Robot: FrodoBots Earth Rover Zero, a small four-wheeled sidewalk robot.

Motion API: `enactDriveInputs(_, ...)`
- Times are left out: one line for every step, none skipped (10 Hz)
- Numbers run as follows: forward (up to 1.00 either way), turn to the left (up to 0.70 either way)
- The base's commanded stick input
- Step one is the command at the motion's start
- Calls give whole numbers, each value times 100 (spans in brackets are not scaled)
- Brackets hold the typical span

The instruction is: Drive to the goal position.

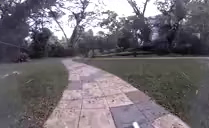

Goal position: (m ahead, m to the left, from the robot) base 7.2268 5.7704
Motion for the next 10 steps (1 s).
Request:
enactDriveInputs(70, 6)
enactDriveInputs(70, 7)
enactDriveInputs(70, 7)
enactDriveInputs(70, 7)
enactDriveInputs(70, 9)
enactDriveInputs(70, 14)
enactDriveInputs(70, 15)
enactDriveInputs(70, 15)
enactDriveInputs(70, 15)
enactDriveInputs(70, 15)
